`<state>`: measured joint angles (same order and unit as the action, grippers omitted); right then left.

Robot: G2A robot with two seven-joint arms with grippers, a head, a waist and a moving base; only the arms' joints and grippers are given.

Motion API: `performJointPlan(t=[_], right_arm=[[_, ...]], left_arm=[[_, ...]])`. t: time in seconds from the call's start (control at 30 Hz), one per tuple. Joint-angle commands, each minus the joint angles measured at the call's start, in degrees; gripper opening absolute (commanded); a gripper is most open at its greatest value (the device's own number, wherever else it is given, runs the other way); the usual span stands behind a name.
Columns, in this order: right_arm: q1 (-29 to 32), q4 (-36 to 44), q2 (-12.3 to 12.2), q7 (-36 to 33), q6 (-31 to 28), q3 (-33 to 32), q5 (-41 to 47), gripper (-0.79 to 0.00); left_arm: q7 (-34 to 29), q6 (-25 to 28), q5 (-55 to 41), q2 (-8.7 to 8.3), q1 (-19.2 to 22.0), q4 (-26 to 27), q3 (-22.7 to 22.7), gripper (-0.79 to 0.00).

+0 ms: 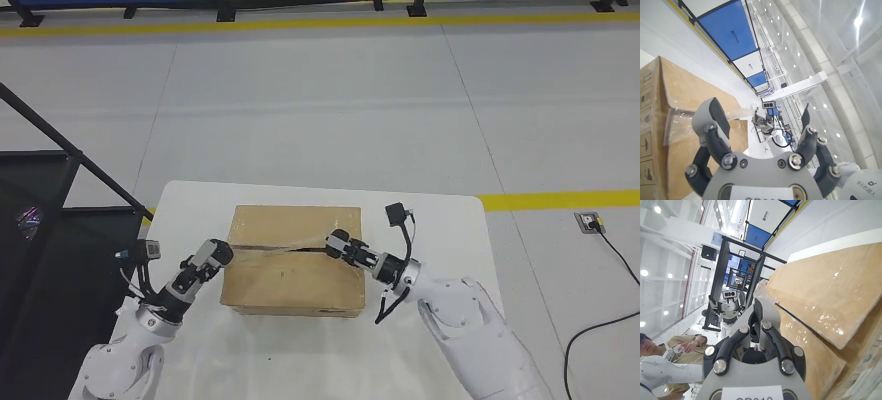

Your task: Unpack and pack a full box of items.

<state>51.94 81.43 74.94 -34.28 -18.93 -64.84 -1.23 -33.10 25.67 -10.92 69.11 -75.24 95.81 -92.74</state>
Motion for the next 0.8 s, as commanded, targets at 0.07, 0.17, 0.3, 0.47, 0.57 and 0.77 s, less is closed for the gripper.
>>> performJointPlan(t=[0.07, 0.17, 0.3, 0.47, 0.57, 0.77], right_arm=[[2.2, 1.6, -0.1, 3.5, -0.5, 0.2, -3.9, -0.785], [3.4, 2.4, 0.0, 7.0, -1.2, 0.5, -6.5, -0.785], [4.2, 1.9, 0.0, 10.0, -3.0, 0.5, -8.2, -0.785], [3.5, 0.4, 0.2, 10.9, -1.1, 1.3, -10.2, -0.785], [3.0, -0.5, 0.4, 11.5, -0.1, 1.7, -10.9, -0.745], [2.7, -1.4, 0.5, 11.3, -0.6, 1.6, -10.4, -0.542]], left_arm=[[0.3, -0.1, 1.7, 0.09, 2.5, -3.6, 2.3, 0.000], [0.5, 0.3, 1.8, 0.17, 3.8, -5.5, 3.5, 0.000], [0.8, 0.0, 1.9, 0.18, 4.9, -7.1, 4.4, 0.000], [0.9, 0.0, 2.1, 0.15, 5.8, -8.5, 5.2, 0.000], [1.0, 0.0, 2.2, 0.12, 6.0, -9.1, 5.5, 0.000], [1.5, 0.0, 2.4, 0.07, 6.2, -9.6, 6.1, 0.000]])
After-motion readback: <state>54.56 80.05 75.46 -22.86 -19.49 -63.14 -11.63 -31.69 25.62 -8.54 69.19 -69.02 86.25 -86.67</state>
